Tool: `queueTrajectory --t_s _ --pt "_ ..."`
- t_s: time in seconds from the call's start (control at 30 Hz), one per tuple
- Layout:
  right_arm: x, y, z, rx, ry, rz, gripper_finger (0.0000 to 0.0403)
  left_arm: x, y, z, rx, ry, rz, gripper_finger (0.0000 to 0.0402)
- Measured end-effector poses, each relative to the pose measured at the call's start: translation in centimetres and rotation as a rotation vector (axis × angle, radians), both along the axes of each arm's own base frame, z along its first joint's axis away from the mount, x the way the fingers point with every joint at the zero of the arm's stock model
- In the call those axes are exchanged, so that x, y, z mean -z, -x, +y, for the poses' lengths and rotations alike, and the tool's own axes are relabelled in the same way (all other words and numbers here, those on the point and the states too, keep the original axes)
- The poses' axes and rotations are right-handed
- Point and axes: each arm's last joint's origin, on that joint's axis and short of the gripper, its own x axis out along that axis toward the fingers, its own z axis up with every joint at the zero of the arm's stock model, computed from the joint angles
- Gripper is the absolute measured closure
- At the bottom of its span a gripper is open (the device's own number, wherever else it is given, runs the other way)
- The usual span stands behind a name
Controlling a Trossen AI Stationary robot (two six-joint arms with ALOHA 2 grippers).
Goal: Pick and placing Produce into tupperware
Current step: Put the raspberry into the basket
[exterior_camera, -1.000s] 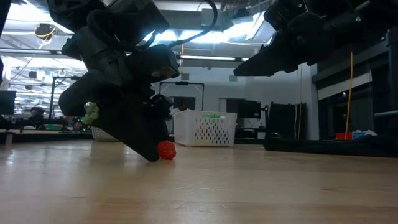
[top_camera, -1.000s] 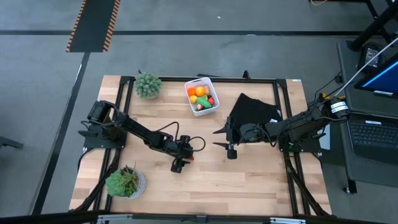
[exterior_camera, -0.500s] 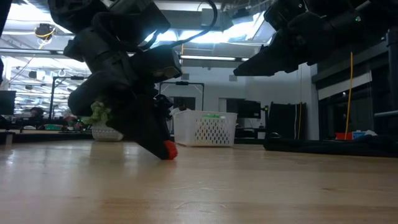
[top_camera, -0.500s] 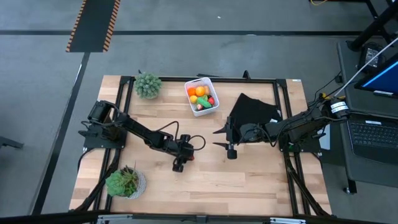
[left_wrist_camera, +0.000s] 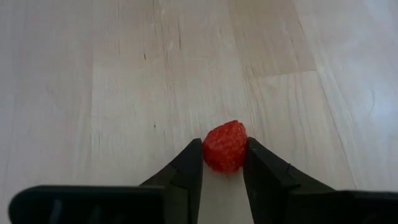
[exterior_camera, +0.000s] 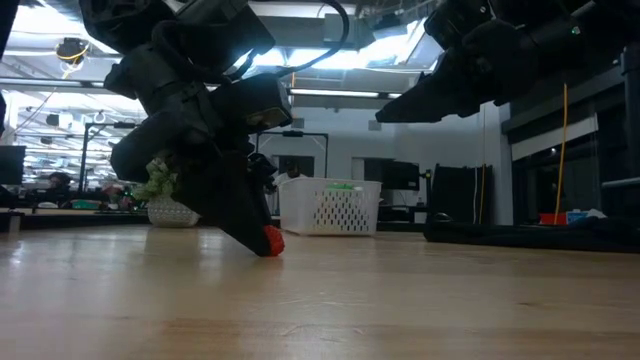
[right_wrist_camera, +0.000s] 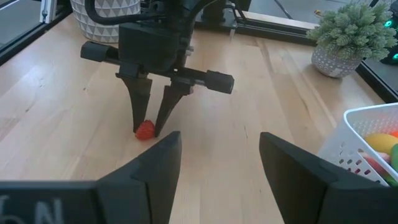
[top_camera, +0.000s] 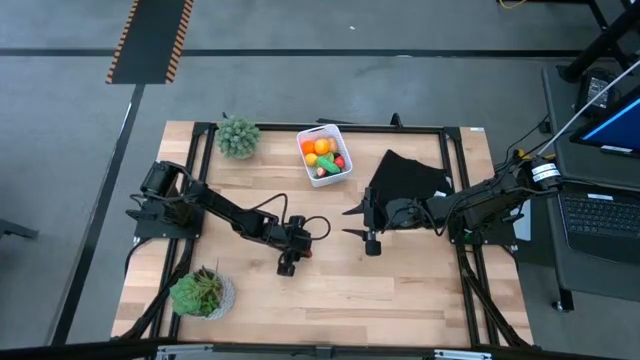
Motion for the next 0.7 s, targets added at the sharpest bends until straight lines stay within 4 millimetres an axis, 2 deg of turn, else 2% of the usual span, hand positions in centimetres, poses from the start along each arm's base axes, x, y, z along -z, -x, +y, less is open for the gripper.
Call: queueTrajectory --t_s 0.13,0.23,0.4,0.6,0.7 --pt "0.0 0.0 0.0 0.0 0.001 0.002 0.0185 -0.2 0.0 0.2 -0.005 0.003 -0.001 0.0323" --pt "0.0 0.0 0.0 0.0 0.001 0.002 0.0185 -1.3 0.1 0.7 -0.014 0.007 -0.03 0.0323" --pt "0.0 0.0 0.0 0.0 0.003 0.001 0.0185 -5.0 1.0 1.6 -0.005 -0.01 -0.103 0.0323" --pt "0.0 0.0 0.0 -0.007 0.02 -0.002 0.0185 -9.6 3.2 3.3 -0.044 -0.07 -0.191 0.032" --pt "-0.1 0.0 0.0 -0.009 0.025 -0.005 0.0185 -11.2 4.3 4.2 -0.05 -0.087 -0.267 0.0324"
